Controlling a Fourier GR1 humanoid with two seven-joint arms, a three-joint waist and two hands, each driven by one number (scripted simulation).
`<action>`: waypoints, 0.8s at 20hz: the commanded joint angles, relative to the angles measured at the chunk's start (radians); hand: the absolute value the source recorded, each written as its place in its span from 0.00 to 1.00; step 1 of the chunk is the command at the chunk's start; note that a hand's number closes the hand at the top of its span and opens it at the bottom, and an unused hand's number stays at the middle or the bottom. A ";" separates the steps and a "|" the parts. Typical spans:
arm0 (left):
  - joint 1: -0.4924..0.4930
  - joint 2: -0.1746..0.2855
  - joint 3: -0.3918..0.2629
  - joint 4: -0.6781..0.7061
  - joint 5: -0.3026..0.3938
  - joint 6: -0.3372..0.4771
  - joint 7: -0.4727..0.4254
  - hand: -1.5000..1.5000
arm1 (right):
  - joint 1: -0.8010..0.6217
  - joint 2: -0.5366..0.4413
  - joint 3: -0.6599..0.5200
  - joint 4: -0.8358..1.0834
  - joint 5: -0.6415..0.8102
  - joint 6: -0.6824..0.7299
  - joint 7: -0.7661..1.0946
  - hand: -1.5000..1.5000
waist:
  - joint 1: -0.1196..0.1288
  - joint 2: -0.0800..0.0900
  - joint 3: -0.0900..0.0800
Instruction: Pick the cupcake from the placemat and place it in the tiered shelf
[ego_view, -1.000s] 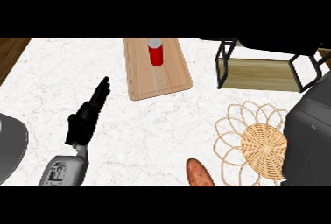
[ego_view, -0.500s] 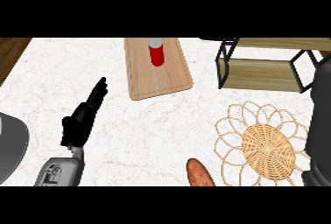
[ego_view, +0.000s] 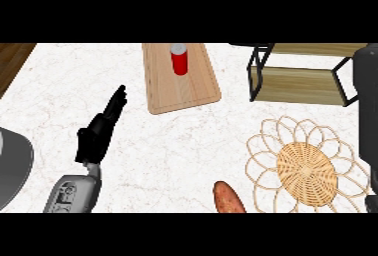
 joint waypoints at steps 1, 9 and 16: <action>0.043 0.013 0.006 0.042 0.002 -0.017 -0.065 0.50 | 0.001 -0.020 -0.016 0.096 -0.014 -0.106 -0.100 1.00 | 0.000 0.000 0.000; 0.004 -0.003 -0.004 -0.050 0.000 0.004 0.034 0.50 | 0.007 0.015 -0.173 0.158 -0.210 -0.319 -0.196 1.00 | -0.002 -0.002 0.001; 0.056 0.023 0.006 -0.055 0.020 -0.036 -0.014 0.50 | -0.038 -0.057 -0.234 0.374 -0.310 -0.418 -0.357 1.00 | 0.006 0.000 0.001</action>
